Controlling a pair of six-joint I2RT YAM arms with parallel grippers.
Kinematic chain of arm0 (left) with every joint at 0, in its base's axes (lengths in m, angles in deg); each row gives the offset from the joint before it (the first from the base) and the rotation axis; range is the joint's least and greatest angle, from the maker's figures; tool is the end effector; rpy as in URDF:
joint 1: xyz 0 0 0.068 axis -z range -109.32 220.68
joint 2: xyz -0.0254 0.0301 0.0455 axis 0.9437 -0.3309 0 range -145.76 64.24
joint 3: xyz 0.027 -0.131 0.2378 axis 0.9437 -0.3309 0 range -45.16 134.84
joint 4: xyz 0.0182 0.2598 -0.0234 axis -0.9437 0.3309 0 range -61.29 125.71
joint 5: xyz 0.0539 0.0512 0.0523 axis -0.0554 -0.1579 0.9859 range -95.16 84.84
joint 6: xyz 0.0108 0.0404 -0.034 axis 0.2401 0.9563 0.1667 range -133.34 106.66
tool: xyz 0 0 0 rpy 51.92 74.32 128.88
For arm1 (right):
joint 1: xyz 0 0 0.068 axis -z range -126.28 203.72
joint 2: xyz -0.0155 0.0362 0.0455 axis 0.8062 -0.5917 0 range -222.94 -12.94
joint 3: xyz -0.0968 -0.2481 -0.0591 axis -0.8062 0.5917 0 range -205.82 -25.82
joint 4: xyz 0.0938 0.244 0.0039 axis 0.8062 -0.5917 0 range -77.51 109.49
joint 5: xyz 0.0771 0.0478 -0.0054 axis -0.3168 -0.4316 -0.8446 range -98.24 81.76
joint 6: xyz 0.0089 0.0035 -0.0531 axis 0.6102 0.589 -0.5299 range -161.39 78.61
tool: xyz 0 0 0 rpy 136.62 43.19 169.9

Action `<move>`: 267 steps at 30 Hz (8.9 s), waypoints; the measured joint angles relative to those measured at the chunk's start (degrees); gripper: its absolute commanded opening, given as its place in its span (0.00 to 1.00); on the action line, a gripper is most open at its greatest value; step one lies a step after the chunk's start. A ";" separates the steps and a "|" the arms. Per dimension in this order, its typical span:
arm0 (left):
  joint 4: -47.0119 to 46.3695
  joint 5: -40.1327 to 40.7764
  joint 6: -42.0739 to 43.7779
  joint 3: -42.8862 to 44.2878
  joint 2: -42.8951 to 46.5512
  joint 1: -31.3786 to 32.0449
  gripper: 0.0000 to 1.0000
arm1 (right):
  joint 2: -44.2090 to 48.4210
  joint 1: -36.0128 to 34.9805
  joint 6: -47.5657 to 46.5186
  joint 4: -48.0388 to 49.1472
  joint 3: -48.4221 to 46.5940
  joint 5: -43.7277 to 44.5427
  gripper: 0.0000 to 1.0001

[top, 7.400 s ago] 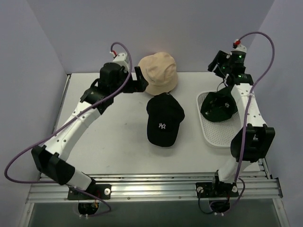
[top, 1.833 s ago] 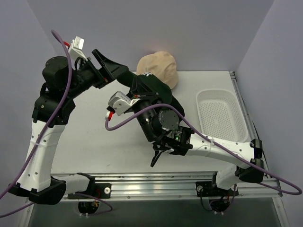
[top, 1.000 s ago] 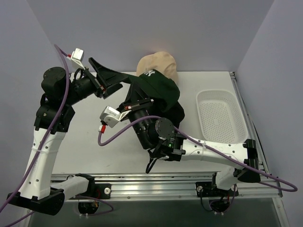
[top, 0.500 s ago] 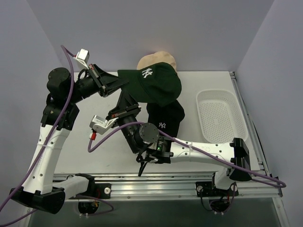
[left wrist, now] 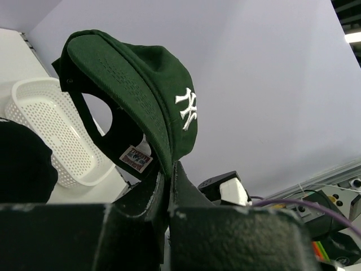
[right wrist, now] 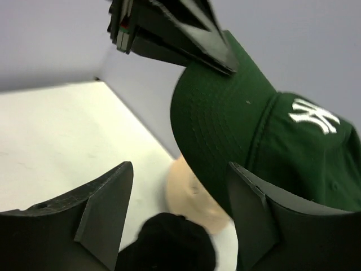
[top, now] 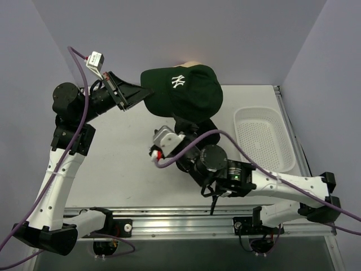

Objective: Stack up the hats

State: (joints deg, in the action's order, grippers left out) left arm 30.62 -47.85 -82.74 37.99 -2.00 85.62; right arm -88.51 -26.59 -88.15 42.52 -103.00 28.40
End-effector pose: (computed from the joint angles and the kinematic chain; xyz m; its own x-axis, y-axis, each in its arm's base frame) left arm 0.2134 -0.0820 0.5097 -0.6818 -0.5301 -0.5041 0.5234 0.1279 -0.8424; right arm 0.0698 0.2830 0.4788 0.5577 -0.2065 -0.8039 -0.4281 0.7582 -0.4917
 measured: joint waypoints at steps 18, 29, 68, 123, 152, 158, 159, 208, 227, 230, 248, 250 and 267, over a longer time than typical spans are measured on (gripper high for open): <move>-0.72 -1.75 12.04 -10.82 5.16 0.24 0.02 | 12.37 19.69 57.42 -30.32 -12.72 1.07 0.62; -8.26 -0.15 10.05 -17.75 7.67 0.79 0.02 | 4.59 48.65 66.73 -37.86 -15.47 -32.46 0.54; -13.40 22.58 12.90 -31.71 17.81 18.08 0.28 | 2.99 48.94 56.17 -35.87 -17.64 -42.23 0.00; -10.99 22.67 25.27 -49.27 11.23 8.07 0.85 | -10.38 49.92 18.21 -56.26 -17.92 -66.51 0.00; -34.47 -6.73 41.07 -42.51 -22.62 3.45 0.92 | -11.39 49.92 16.63 -57.13 -17.99 -68.91 0.00; -42.18 -11.65 37.46 -42.51 -26.03 2.51 0.82 | -11.39 49.92 16.65 -57.11 -17.99 -69.05 0.00; -43.58 -12.26 36.61 -42.51 -26.14 2.54 0.81 | -11.39 49.92 16.68 -57.11 -17.99 -69.05 0.00; -49.72 -15.61 31.43 -43.74 -26.77 4.15 0.02 | -11.50 49.92 21.20 -56.59 -18.84 -67.69 0.00; -47.19 -7.78 32.35 -47.91 -19.15 11.52 0.02 | -10.36 49.48 27.69 -55.23 -21.38 -61.83 0.00; -47.30 -5.62 32.39 -48.68 -18.45 14.10 0.02 | -10.08 49.29 27.69 -55.41 -22.18 -61.44 0.00; -50.88 2.89 32.46 -50.97 -18.86 17.77 0.02 | -10.84 49.09 26.18 -56.68 -22.80 -58.25 0.19; -51.69 3.19 32.30 -51.01 -20.65 17.81 0.02 | -11.76 49.11 25.92 -56.24 -22.80 -57.81 0.28; -55.21 4.11 32.06 -52.59 -24.44 19.08 0.02 | -11.69 49.13 31.65 -49.07 -19.78 -54.29 0.64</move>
State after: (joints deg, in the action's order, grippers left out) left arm -24.59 -43.75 -50.68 -14.60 -26.43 104.70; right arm -100.20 22.54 -56.51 -6.55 -122.79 -25.89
